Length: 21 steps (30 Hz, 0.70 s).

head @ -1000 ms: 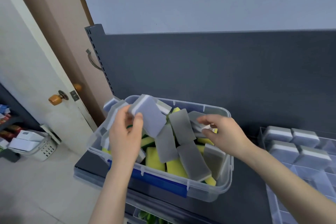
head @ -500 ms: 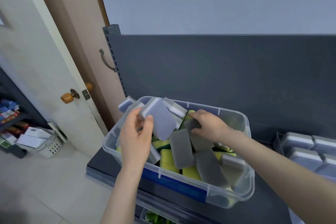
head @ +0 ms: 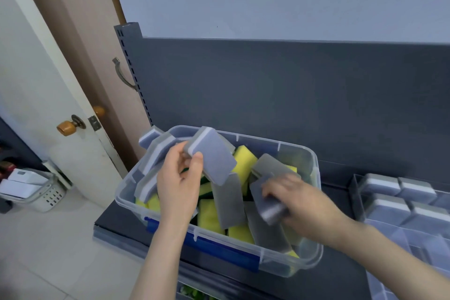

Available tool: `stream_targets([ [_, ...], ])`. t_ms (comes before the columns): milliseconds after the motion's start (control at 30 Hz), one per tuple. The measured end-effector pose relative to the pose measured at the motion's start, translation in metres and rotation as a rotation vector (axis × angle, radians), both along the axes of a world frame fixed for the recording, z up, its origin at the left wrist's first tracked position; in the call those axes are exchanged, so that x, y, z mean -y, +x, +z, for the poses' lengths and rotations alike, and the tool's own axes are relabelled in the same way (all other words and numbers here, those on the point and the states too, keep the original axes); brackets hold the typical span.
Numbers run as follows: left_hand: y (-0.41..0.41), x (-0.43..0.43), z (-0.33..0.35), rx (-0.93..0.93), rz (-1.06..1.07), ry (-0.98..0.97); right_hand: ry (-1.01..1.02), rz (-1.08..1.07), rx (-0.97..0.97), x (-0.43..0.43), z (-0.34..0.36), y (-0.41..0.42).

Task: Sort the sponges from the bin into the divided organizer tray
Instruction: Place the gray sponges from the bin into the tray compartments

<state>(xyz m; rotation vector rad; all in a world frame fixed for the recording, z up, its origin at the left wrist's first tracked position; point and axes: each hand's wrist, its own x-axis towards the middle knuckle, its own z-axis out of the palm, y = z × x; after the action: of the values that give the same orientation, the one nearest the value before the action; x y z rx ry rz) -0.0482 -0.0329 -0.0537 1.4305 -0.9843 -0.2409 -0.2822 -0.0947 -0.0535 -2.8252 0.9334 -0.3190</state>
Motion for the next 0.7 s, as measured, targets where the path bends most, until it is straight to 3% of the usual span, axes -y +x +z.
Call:
stream_targets([
  [67, -0.003, 0.003, -0.001, 0.004, -0.011, -0.004, 0.119, 0.058, -0.139, -0.001, -0.007, -0.004],
  [133, -0.003, 0.004, -0.002, 0.001, -0.012, -0.003, 0.154, 0.076, -0.139, 0.002, -0.004, -0.004],
  [300, -0.003, 0.002, 0.001, -0.008, 0.006, 0.002, -0.040, 0.241, -0.143, 0.012, 0.022, 0.008],
  [467, -0.003, -0.003, 0.005, 0.021, 0.043, 0.019, -0.080, 0.577, -0.489, 0.010, 0.021, 0.027],
  [567, -0.003, -0.005, 0.004, 0.007, 0.048, 0.029, -0.199, 0.586, -0.658, 0.016, 0.016, 0.031],
  [700, -0.001, -0.008, 0.002, 0.003, 0.054, 0.043, -0.322, 0.438, -0.763, 0.031, 0.016, 0.031],
])
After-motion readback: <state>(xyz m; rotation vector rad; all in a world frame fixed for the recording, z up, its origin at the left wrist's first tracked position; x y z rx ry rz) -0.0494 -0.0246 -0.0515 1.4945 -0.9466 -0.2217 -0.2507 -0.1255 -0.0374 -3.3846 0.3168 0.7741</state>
